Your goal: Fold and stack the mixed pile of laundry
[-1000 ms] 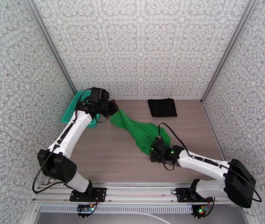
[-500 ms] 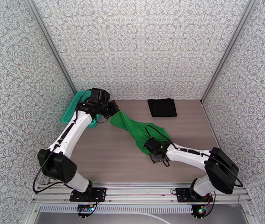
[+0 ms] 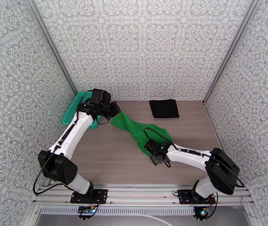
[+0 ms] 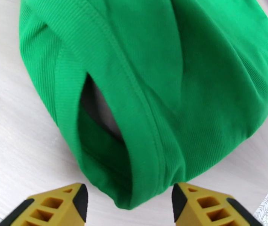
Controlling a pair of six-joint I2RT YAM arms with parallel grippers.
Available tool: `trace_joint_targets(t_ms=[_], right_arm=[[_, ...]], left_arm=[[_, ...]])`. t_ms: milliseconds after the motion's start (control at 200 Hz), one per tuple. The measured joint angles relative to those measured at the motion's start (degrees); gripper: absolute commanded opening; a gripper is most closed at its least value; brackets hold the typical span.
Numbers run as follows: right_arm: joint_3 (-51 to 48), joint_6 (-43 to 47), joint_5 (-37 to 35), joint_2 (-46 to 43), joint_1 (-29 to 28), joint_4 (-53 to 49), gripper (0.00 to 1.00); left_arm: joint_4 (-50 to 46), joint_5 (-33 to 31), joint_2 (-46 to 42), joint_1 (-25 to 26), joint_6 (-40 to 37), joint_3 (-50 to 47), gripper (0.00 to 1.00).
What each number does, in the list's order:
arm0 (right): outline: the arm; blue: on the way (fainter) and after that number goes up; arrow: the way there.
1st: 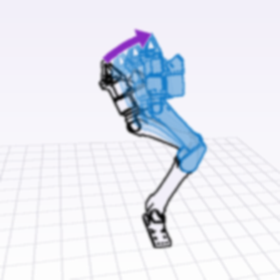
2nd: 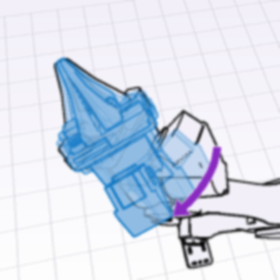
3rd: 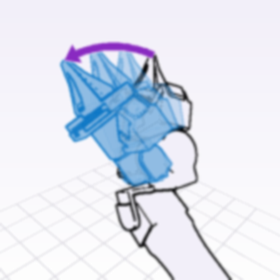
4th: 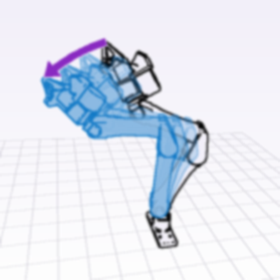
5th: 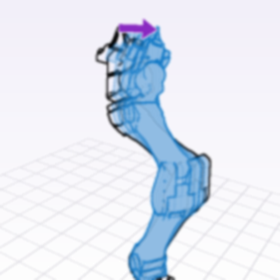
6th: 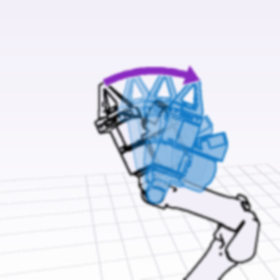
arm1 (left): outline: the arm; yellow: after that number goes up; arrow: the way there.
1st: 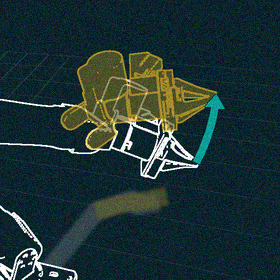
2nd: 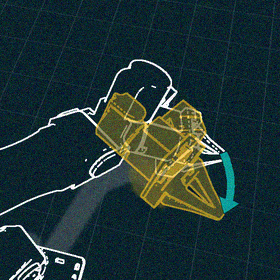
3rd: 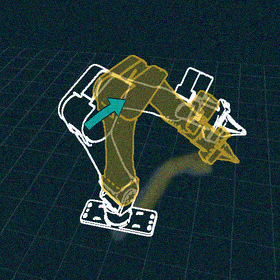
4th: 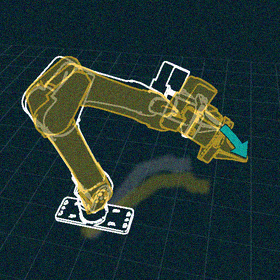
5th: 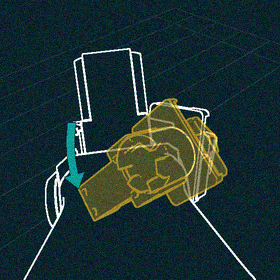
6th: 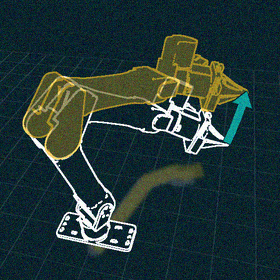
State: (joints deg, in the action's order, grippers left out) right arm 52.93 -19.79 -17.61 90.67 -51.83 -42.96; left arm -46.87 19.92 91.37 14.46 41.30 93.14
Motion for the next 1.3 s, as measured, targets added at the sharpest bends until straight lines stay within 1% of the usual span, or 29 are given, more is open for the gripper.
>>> trace_joint_targets(t_ms=[185, 285, 555, 610, 680, 755, 900, 990, 1080, 1205, 1295], right_arm=[[1.5, 0.4, 0.0, 3.7, -0.5, 0.0, 0.60], [2.6, 0.3, -0.5, 5.2, -0.6, -0.2, 0.56], [3.3, -1.0, -3.2, 6.4, -0.6, -1.7, 0.29], [3.3, -1.1, -3.6, 6.4, -0.6, -2.0, 0.22], [3.3, -1.4, -4.2, 6.4, -0.6, -2.4, 0.10], [3.3, -2.2, -4.7, 6.4, -0.6, -2.8, 0.00], [3.3, -2.5, -6.2, 5.3, -0.6, -4.5, 0.00], [3.8, -2.4, -8.7, 1.2, -0.6, -7.4, 0.00], [6.6, -2.2, -12.2, -6.1, -0.6, -11.8, 0.00], [15.2, -0.8, -18.1, -17.8, -0.6, -16.6, 0.00], [22.5, 1.3, -21.2, -25.9, -0.6, -18.5, 0.00]], left_arm=[[0.0, 0.0, 0.0, 0.0, 0.0, 0.0, 0.00], [0.0, 0.0, 0.0, 0.0, 0.0, 0.0, 0.00], [0.0, 0.0, 0.0, -0.1, 0.0, 0.0, 0.00], [0.0, 0.0, 0.0, -0.1, 0.0, 0.0, 0.00], [0.0, 0.0, 0.0, -0.2, 0.0, 0.0, 0.00], [0.0, 0.0, 0.0, -0.3, 0.0, 0.0, 0.00], [0.0, 0.0, 0.0, -0.9, 0.0, 0.0, 0.00], [-0.1, 0.3, -0.5, -2.6, -0.5, -0.6, 0.00], [-1.8, 0.3, -2.3, -5.5, -1.3, -0.9, 0.00], [-5.7, 0.2, -7.1, -8.7, -3.1, 0.2, 0.00], [-9.6, 0.8, -11.1, -9.1, -5.0, 4.3, 0.00]])
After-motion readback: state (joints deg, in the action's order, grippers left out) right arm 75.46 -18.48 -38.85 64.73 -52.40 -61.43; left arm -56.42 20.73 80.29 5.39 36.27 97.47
